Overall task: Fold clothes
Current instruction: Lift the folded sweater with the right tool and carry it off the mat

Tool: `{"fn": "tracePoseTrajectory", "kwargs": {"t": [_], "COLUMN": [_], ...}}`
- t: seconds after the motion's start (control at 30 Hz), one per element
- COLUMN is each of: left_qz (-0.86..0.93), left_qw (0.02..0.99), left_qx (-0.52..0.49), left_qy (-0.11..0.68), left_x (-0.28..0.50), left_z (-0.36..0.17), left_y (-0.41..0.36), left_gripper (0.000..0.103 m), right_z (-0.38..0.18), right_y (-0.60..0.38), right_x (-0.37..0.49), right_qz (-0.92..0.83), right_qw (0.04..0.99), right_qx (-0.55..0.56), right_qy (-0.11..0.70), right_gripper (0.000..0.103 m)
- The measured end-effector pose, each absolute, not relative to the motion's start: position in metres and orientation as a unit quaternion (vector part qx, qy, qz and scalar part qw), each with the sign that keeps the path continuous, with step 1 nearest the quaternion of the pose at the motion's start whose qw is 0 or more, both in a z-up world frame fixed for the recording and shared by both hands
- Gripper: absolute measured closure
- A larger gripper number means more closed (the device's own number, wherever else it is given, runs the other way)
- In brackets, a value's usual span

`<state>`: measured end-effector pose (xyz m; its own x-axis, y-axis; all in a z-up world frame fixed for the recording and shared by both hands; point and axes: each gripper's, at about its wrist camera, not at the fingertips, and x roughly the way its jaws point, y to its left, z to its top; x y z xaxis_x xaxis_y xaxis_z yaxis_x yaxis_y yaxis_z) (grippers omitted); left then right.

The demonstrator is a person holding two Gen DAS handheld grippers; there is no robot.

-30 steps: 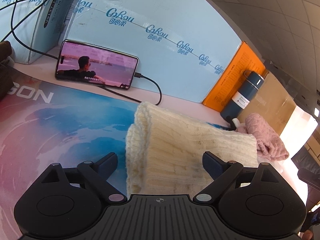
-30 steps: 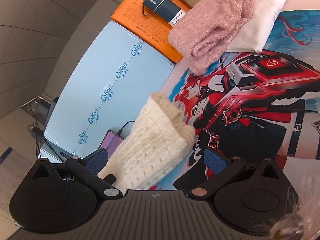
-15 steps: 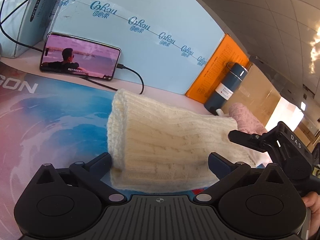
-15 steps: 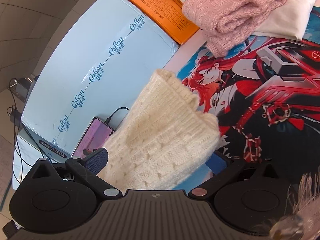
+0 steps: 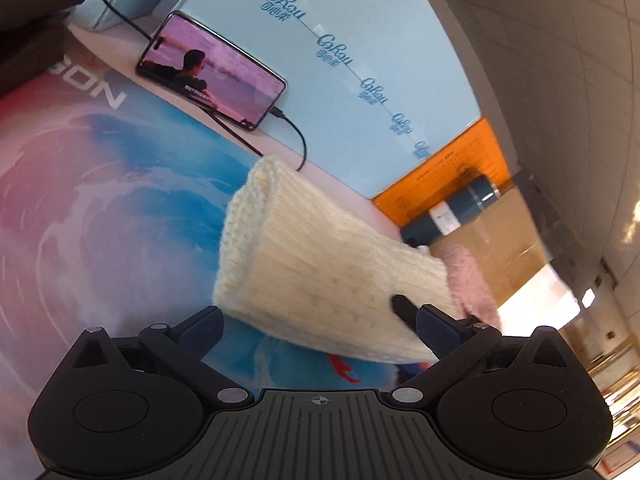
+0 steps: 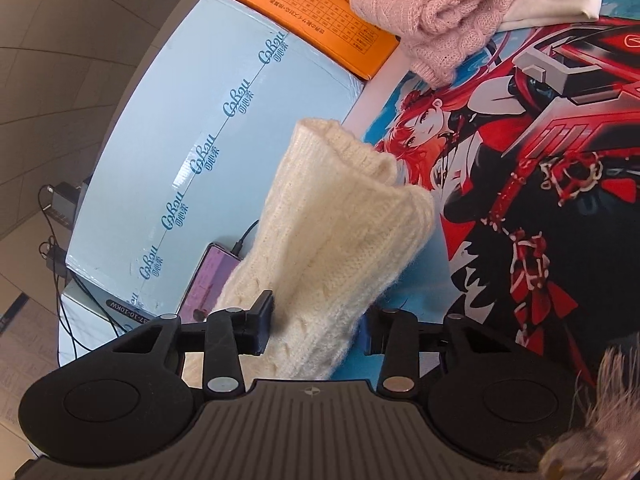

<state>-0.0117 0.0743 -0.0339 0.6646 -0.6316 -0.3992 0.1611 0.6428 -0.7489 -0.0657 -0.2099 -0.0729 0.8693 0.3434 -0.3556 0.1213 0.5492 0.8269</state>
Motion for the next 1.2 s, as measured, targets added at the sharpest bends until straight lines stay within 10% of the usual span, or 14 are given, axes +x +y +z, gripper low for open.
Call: {"fn": "tracePoseTrajectory", "kwargs": {"t": [0.67, 0.7, 0.77, 0.83, 1.2], "left_qz": [-0.178, -0.173, -0.172, -0.183, -0.214], "left_qw": [0.858, 0.861, 0.859, 0.850, 0.874], "left_qx": [-0.385, -0.380, -0.382, -0.390, -0.395], "left_qy": [0.290, 0.290, 0.295, 0.304, 0.182], "left_x": [-0.008, -0.008, -0.007, -0.006, -0.048], "left_z": [-0.042, -0.043, -0.049, -0.056, -0.028], "left_y": [0.061, 0.059, 0.060, 0.063, 0.109], "left_gripper": [0.003, 0.007, 0.051, 0.065, 0.071], "right_z": [-0.078, -0.077, -0.075, -0.073, -0.047], "right_y": [-0.207, -0.208, -0.211, -0.213, -0.190], "right_x": [-0.126, -0.129, -0.137, -0.144, -0.138], "right_qz": [0.188, 0.190, 0.191, 0.184, 0.275], "right_qw": [0.771, 0.772, 0.777, 0.788, 0.795], "right_qx": [0.552, 0.550, 0.543, 0.529, 0.488], "right_qy": [0.256, 0.255, 0.255, 0.257, 0.234], "right_gripper": [0.076, 0.077, 0.077, 0.077, 0.077]}}
